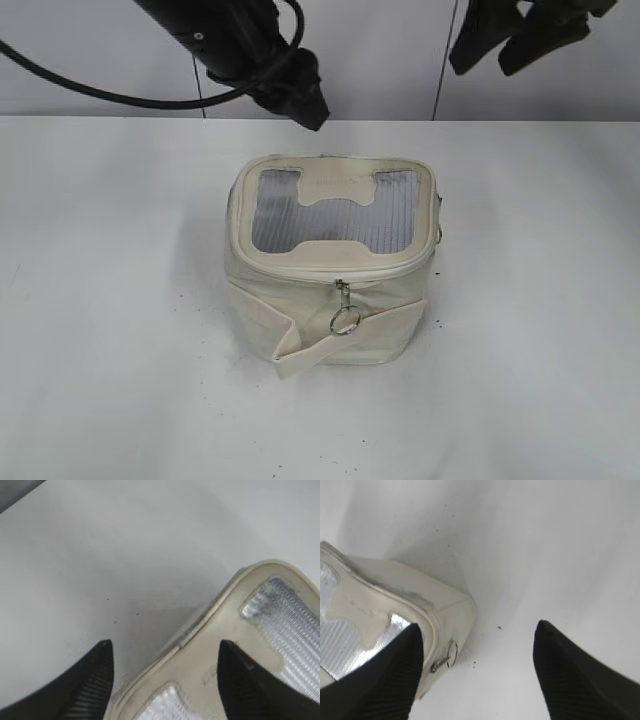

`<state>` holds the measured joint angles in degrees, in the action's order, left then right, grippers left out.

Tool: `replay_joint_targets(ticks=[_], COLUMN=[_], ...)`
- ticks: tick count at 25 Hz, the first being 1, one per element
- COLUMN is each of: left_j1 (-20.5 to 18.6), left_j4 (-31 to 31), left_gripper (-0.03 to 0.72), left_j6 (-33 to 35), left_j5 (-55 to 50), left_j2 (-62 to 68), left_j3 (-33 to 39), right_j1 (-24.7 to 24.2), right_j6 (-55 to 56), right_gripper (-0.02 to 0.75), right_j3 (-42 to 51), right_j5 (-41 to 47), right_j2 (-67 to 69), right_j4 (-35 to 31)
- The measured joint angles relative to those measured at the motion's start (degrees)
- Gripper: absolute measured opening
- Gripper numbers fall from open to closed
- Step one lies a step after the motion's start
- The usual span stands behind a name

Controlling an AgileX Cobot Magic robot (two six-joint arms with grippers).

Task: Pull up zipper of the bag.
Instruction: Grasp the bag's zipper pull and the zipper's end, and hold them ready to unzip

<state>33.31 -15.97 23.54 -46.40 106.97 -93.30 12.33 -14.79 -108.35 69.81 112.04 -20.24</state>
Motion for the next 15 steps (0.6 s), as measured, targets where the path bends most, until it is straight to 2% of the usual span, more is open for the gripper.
replay_joint_targets(ticks=[8,11,15], left_j1=[0.0,0.0,0.0], left_j4=[-13.4,-16.7,-17.9], left_gripper=[0.498,0.498,0.498], left_j6=[11.2,13.2,14.5], left_j5=[-3.2,-5.1,-7.5], left_j2=[10.1,13.2,16.5], left_j3=[-9.5,-11.9,-14.2], right_j1=[-0.4,-0.4,-0.4], right_j6=[-0.2,-0.3,-0.3], right_gripper=[0.535,0.535,0.535], right_j3=[16.7,24.0,34.6], right_j5=[-0.1,-2.5,-9.4], right_j2=[-10.1,-14.3,-20.4], right_j4=[1.8,1.8,1.5])
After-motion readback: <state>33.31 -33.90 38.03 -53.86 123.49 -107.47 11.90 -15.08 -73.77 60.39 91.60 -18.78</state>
